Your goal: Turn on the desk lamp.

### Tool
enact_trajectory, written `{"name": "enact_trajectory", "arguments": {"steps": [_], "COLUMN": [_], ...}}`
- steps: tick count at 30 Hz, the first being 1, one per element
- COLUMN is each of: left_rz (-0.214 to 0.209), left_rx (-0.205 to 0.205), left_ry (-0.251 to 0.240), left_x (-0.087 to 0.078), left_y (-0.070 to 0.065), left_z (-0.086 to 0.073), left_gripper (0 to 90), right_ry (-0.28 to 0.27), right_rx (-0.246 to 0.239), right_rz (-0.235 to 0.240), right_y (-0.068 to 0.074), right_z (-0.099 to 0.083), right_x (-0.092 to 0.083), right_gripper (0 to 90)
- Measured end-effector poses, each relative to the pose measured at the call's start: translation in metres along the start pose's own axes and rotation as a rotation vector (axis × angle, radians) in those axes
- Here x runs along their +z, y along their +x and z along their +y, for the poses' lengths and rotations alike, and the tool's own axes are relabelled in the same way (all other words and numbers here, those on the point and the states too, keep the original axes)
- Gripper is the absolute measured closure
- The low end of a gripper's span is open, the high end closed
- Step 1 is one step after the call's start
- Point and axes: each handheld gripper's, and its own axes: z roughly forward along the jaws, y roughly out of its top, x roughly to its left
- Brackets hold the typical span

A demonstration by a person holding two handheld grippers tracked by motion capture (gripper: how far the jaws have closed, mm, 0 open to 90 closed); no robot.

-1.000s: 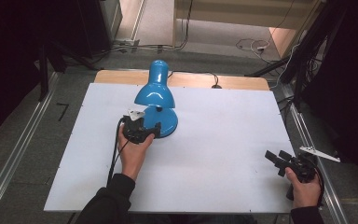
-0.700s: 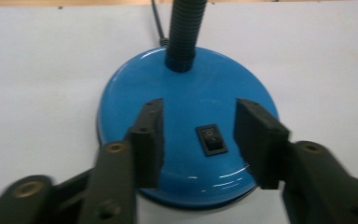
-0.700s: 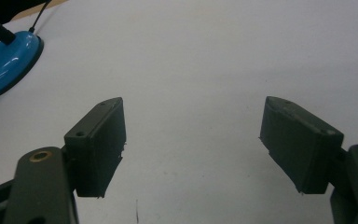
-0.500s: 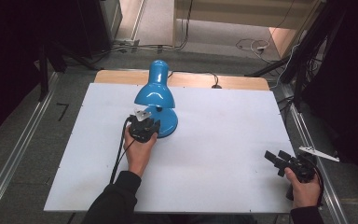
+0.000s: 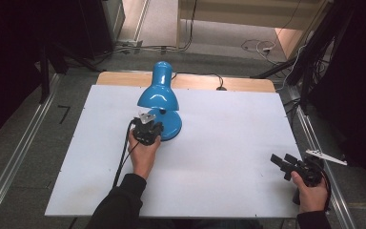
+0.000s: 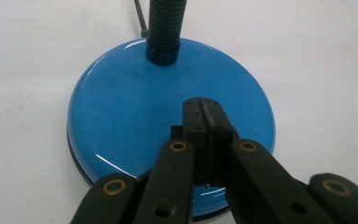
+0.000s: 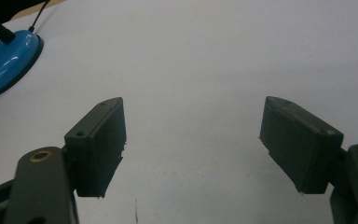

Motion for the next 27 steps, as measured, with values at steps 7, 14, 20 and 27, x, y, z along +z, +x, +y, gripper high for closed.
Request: {"name": "enact_trajectory", "arguments": {"steps": [7,14,20,27], "left_rz": [-0.001,0.001,0.005,0.004], "left_rx": [0.0,-0.001,0.003,0.007], "left_ry": [0.0,-0.003,-0.005,-0.005], "left_x": [0.0012,0.0018,0.0016,0.0007], "left_y": [-0.0005,-0.0009,-0.0014,-0.0004], "left_z": [-0.0007,-0.0013,-0.0019,-0.0027], "left_gripper": [90.0,90.0,90.0,90.0], "right_ry": [0.0,0.0,-0.001,-0.001], "right_rx": [0.0,0.0,0.001,0.0], "right_rz": [0.0,0.001,0.002,0.002], "right_y": [0.0,0.0,-0.0002,-0.0003], "right_z": [0.0,0.0,0.0,-0.0001], "right_x": [0.0,-0.0001,-0.0003,-0.0004], "right_gripper": [20.9,20.9,21.1,21.1]}}
